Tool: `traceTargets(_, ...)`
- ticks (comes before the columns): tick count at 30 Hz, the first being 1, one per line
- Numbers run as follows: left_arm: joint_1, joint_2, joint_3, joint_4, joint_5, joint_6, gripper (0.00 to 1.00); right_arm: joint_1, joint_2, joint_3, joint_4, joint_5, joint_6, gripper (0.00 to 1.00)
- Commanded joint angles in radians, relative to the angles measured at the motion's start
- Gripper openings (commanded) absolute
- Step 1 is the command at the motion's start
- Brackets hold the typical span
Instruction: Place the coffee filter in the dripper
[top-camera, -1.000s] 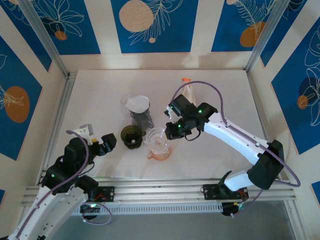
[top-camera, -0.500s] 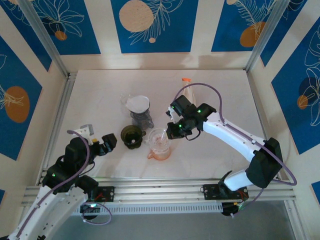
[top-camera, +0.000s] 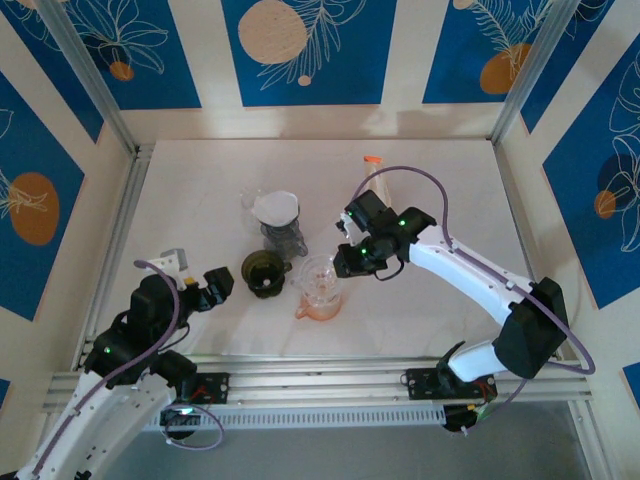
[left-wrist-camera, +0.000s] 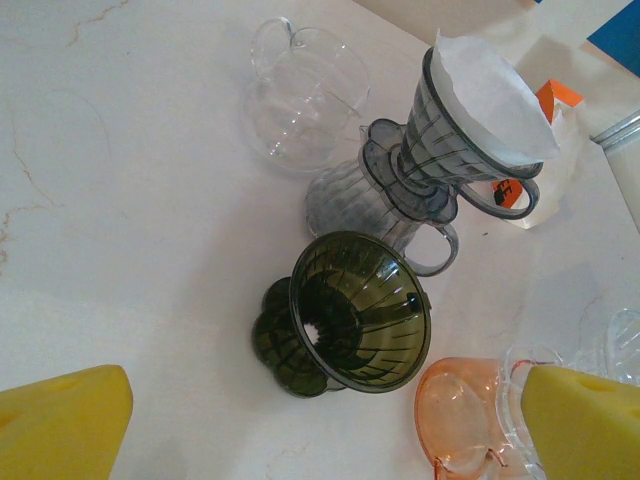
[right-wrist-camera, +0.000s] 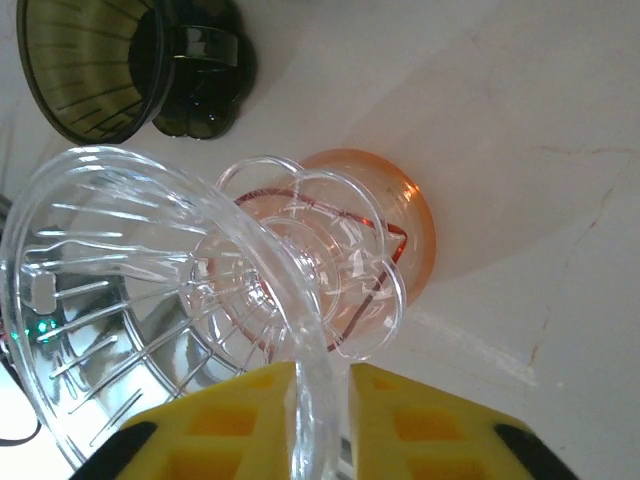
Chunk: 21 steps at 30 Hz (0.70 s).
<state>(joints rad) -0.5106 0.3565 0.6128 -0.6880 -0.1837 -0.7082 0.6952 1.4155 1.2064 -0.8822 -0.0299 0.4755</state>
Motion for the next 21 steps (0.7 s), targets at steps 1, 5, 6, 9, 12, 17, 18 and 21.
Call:
traceTargets(1,0.011,0.002,-0.011,0.018,0.01,-0.016,1.0,-0.004,-0.021,-0.023,0.001,-0.018,0.008,0.34)
traceTargets(5,0.011,0.003,-0.012,0.017,0.01,-0.016,1.0,-0.001,-0.026,-0.03,0.027,-0.033,0.02,0.44)
traceTargets(6,0.011,0.004,-0.012,0.017,0.01,-0.016,1.0,-0.001,-0.027,-0.028,0.028,-0.032,0.021,0.46)
traceTargets(9,0.011,0.004,-0.012,0.017,0.012,-0.016,1.0,-0.002,-0.032,-0.02,0.027,-0.02,0.023,0.48)
traceTargets(12,0.012,0.004,-0.007,0.018,0.015,-0.013,1.0,-0.004,-0.048,-0.005,0.008,0.008,0.021,0.5)
traceTargets(17,0.011,0.007,-0.007,0.046,0.039,0.002,1.0,-0.057,-0.114,0.013,0.005,0.062,0.023,0.51)
traceTargets(18,0.012,0.01,-0.007,0.054,0.044,0.002,1.0,-0.079,-0.124,0.019,0.01,0.07,0.023,0.51)
traceTargets(21,0.011,0.031,-0.012,0.082,0.071,0.007,1.0,-0.148,-0.131,0.041,0.04,0.083,0.014,0.51)
